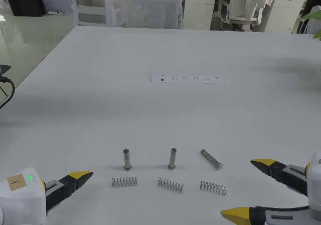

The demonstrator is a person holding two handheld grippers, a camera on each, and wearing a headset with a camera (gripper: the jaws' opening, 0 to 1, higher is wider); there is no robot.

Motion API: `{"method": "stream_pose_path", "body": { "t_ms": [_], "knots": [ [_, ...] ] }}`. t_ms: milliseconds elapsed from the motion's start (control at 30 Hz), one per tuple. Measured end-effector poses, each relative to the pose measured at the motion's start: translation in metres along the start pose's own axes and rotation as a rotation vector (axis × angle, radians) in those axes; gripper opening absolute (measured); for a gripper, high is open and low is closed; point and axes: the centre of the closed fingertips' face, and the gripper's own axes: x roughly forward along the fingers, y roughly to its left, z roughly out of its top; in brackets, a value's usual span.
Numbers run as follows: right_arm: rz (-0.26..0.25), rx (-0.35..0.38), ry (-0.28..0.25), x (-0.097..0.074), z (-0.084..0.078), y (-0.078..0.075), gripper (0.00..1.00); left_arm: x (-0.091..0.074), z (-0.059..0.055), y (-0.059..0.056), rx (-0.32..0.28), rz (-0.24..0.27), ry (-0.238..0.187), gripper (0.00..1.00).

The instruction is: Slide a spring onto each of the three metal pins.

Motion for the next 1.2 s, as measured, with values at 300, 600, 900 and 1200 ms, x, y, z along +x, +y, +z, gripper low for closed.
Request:
{"method": "stream_pose_path", "body": {
  "t_ms": [300,600,900,1200],
  "knots": [
    [-0.002,0.001,0.001,0.0,-0.0013,-0.0002,0.83,0.0013,-0.0007,-0.0021,0.004,-0.008,0.003,0.88],
    [0.001,0.003,0.004,0.0003,-0.0025,0.0008,0.83,0.0013,-0.0006,-0.0045,0.004,-0.01,0.001,0.88],
    [0.008,0.001,0.009,0.0015,-0.0039,0.0015,0.83,0.0016,-0.0012,-0.0042,0.002,-0.008,0.004,0.87],
    [0.007,0.003,0.013,0.0016,-0.005,0.0016,0.82,0.0016,-0.0017,-0.0048,0.004,-0.011,0.006,0.87]
  ]
}}
